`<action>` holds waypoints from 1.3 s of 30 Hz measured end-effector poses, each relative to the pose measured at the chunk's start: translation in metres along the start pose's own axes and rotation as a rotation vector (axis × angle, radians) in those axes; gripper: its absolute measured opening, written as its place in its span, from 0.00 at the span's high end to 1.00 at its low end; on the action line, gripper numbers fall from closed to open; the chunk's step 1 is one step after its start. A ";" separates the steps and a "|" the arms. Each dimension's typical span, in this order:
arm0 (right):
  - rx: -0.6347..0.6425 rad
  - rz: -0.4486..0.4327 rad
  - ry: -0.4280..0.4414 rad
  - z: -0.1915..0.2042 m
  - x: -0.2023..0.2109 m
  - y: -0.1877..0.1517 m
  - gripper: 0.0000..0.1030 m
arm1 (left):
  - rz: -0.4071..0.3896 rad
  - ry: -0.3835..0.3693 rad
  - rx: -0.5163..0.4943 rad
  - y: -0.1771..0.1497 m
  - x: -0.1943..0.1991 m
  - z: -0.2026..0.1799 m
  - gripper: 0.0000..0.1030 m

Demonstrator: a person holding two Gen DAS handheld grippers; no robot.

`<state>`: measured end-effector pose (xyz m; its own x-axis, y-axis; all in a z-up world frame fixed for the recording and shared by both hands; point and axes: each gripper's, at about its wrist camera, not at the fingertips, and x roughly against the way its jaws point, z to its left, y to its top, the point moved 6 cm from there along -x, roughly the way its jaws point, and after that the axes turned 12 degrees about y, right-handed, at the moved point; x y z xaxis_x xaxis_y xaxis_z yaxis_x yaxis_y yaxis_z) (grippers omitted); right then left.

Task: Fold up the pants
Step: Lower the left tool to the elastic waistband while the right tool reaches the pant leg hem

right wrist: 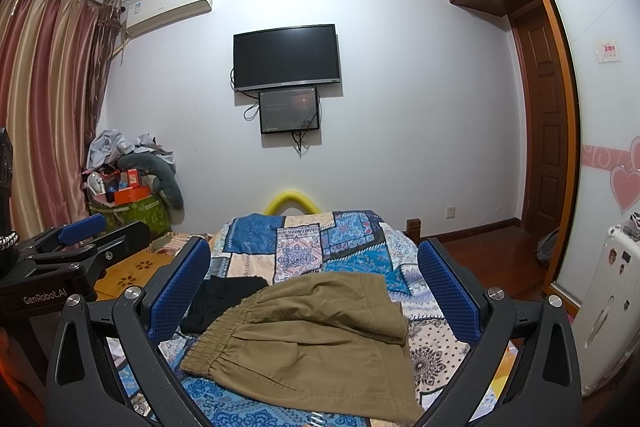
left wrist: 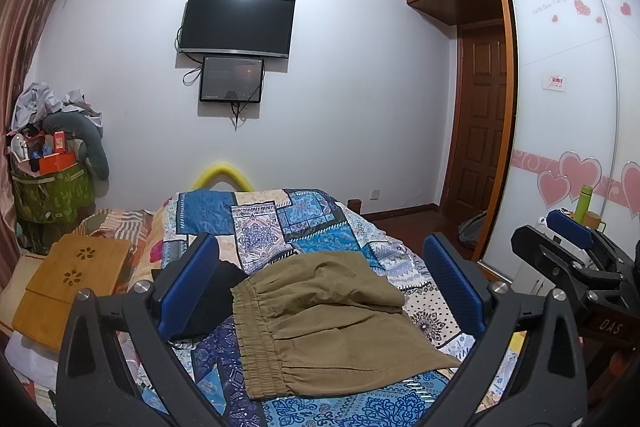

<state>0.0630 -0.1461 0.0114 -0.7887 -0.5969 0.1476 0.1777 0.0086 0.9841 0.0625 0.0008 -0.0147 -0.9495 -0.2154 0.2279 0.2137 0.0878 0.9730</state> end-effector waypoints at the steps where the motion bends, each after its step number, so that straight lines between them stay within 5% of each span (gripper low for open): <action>1: 0.000 0.000 -0.001 0.000 0.000 0.000 0.00 | 0.002 -0.001 0.001 0.000 -0.001 0.000 0.00; 10: -0.014 0.020 -0.008 -0.003 -0.010 -0.004 0.00 | 0.032 -0.008 -0.009 -0.006 -0.023 -0.002 0.00; 16: -0.046 0.077 -0.029 -0.030 -0.038 -0.014 0.00 | 0.120 -0.020 -0.027 -0.017 -0.075 -0.006 0.00; 23: -0.081 0.178 -0.077 -0.069 -0.073 -0.039 0.00 | 0.297 -0.006 -0.073 -0.048 -0.163 -0.004 0.00; 32: -0.130 0.380 -0.111 -0.122 -0.109 -0.083 0.00 | 0.648 0.064 -0.135 -0.128 -0.280 0.026 0.00; 39: -0.166 0.571 -0.116 -0.161 -0.140 -0.135 0.00 | 0.852 0.094 -0.157 -0.183 -0.322 0.053 0.00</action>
<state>0.2446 -0.1926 -0.1581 -0.5992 -0.4434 0.6666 0.6737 0.1706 0.7190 0.3166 0.1054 -0.2682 -0.4304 -0.2176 0.8760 0.8785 0.1219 0.4619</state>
